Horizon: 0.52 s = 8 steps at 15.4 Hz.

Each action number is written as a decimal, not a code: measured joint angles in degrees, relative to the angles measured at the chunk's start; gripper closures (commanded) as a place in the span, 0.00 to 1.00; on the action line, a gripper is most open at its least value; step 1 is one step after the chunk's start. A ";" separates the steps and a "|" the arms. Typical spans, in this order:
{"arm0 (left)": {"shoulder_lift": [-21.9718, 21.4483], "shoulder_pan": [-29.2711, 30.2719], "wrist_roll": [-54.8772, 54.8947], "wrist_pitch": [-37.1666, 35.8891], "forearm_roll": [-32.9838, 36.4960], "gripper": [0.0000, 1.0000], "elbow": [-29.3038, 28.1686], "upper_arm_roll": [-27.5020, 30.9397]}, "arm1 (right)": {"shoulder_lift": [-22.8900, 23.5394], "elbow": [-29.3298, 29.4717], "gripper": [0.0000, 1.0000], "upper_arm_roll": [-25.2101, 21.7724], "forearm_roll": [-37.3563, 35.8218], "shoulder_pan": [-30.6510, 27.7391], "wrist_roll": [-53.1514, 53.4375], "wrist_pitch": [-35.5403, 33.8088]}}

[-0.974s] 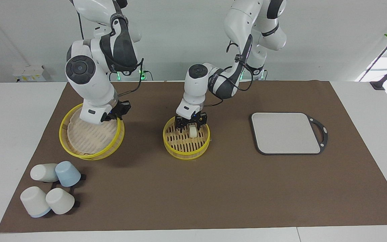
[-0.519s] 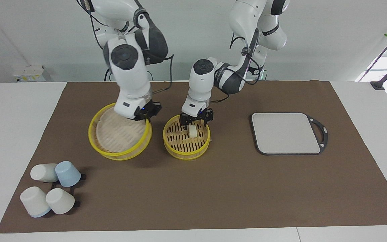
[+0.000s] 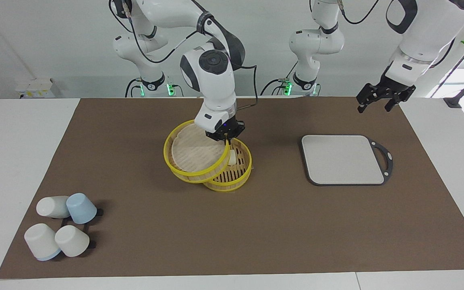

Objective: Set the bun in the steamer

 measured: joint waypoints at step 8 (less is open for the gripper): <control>0.86 1.06 4.52 -1.32 2.01 0.00 0.23 -0.96 | 6.27 -0.05 1.00 -0.30 -0.11 5.61 7.67 9.05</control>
